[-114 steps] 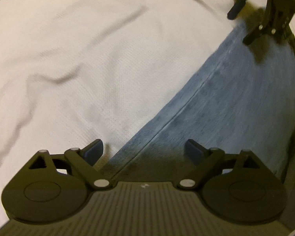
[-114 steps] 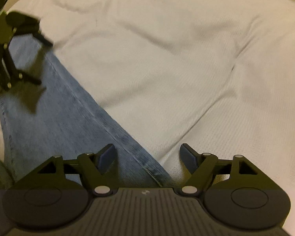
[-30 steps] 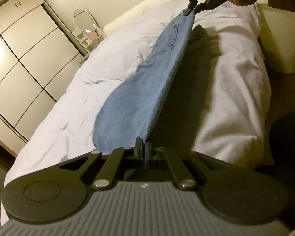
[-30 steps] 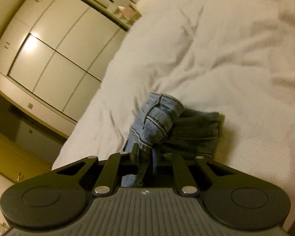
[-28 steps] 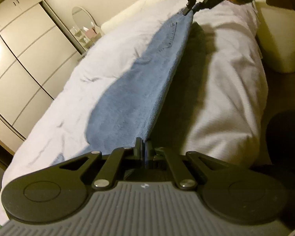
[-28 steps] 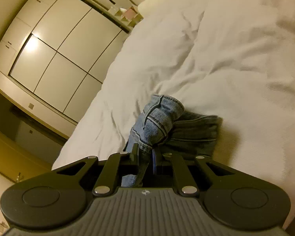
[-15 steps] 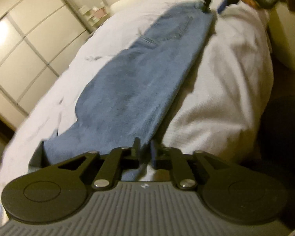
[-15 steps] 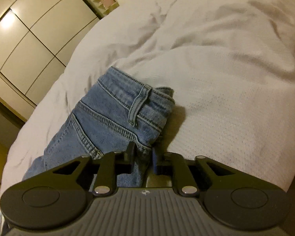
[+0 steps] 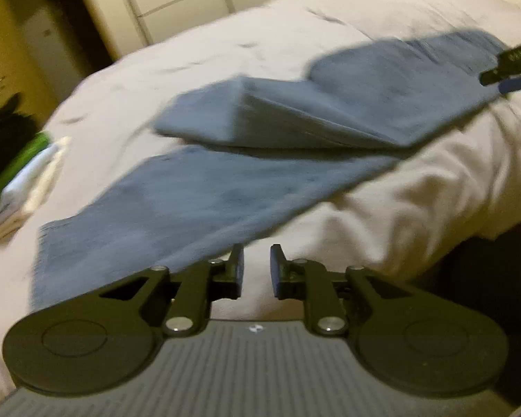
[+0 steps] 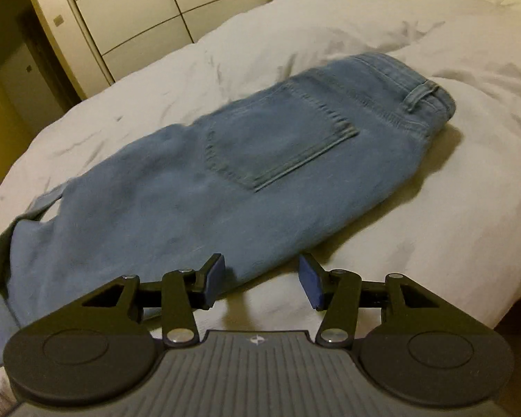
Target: Fold clothes
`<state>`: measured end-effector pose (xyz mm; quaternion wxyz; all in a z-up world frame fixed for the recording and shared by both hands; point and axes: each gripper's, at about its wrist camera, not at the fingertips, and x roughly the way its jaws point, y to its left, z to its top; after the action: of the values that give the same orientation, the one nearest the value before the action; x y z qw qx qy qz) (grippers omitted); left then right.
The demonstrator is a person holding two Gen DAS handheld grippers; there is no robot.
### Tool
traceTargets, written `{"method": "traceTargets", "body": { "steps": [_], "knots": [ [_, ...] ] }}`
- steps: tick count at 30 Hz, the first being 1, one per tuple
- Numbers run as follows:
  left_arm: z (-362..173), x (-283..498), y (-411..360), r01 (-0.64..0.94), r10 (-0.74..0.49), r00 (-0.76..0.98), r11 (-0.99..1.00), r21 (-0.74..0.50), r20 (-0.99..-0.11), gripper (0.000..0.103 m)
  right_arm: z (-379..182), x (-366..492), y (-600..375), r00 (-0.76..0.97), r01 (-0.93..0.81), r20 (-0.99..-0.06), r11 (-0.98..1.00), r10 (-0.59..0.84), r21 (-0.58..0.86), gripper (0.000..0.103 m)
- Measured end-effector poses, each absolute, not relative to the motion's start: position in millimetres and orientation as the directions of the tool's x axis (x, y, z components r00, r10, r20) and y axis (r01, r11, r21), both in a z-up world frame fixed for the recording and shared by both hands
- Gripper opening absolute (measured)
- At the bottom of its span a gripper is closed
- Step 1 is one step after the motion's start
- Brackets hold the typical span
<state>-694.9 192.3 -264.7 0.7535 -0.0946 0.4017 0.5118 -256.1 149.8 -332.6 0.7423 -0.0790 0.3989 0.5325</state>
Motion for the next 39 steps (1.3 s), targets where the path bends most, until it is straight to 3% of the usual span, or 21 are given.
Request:
{"method": "traceTargets", "body": {
  "steps": [4,11,22,31,39],
  "knots": [
    [-248,-727,197,-0.888,0.707,0.140,0.400,0.229,-0.693,0.028,-301,-307,153,0.033,-0.893,-0.625,0.304,0.780,0.333,0.051],
    [-269,-768,253,-0.932,0.675,0.079,0.312,0.187,-0.734,0.028,-320,-371,194,-0.105,-0.915,-0.722,0.219,0.684,0.339,0.053],
    [-291,-773,347,-0.942,0.627,0.077,0.300,0.149,-0.775,0.031,-315,-403,255,-0.128,-0.958,-0.749,0.114,0.650,0.263,0.053],
    [-288,-774,404,-0.939,0.594,0.136,0.332,0.088,-0.793,0.033,-326,-386,303,-0.233,-0.917,-0.739,0.111,0.632,0.384,0.055],
    [-291,-787,398,-0.955,0.580,0.169,0.296,0.013,-0.797,0.034,-324,-400,313,-0.523,-0.709,-0.543,0.017,0.657,0.705,0.055]
  ]
}}
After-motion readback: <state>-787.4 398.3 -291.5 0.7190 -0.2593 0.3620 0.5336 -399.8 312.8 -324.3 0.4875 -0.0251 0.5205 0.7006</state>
